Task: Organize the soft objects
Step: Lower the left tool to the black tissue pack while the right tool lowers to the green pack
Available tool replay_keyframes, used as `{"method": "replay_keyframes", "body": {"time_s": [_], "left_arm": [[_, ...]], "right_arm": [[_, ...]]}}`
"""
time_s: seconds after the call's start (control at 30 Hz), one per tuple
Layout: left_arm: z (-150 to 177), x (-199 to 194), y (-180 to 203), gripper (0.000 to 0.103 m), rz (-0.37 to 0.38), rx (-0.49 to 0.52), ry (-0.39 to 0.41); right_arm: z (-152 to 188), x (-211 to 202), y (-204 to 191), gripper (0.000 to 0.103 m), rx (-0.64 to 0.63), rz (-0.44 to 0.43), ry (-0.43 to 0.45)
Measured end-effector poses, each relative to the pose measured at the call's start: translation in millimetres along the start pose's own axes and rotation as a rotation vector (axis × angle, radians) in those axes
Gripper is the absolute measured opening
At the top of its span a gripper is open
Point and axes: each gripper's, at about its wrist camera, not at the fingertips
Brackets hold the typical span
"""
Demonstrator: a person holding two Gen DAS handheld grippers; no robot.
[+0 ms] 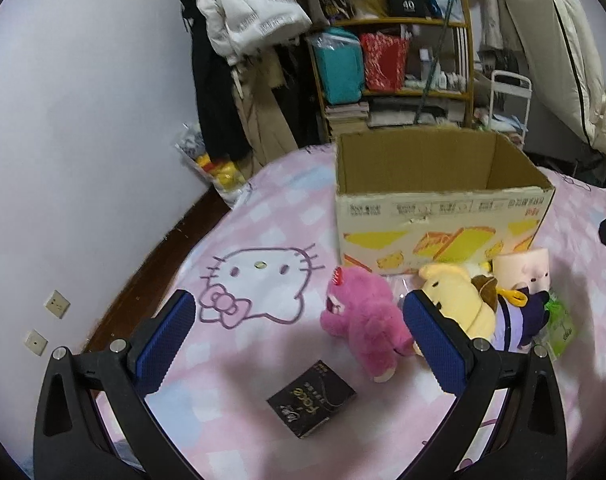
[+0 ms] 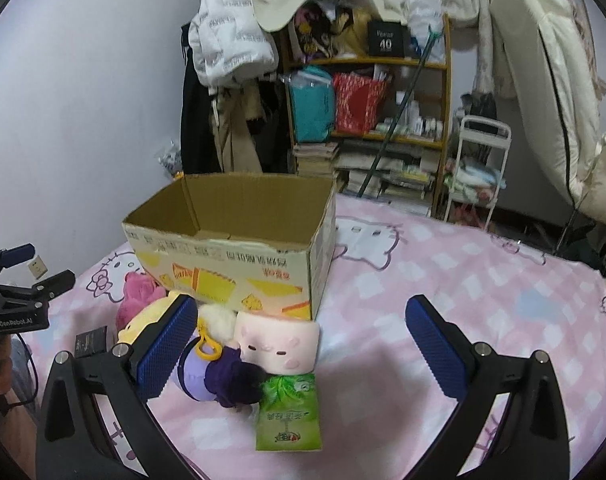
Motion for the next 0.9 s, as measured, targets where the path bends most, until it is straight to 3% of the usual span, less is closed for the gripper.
{"method": "replay_keyframes", "body": {"time_s": [0.3,0.67,0.9], "left_arm": [[5.7,36.3,2.9,0.102,0.016,0.006,-0.156],[15.0,64.8,2.9,0.102,0.032,-0.011,-0.287],[23.2,77.5,5.9,0.102,0.046,0.004,-0.365]], "right_arm": [[11.9,31.8,2.6,0.103,0.017,-0.013,-0.146],[23.4,52.3,10.3,0.103,0.046,-0.03,-0.263],[35.0,63.4,4.9,0.103,0.0,0.006,-0.35]]}}
Point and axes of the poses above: each gripper's, at about its wrist camera, not at the fingertips, and x roughly the way its jaws point, y to its right, z to its underside
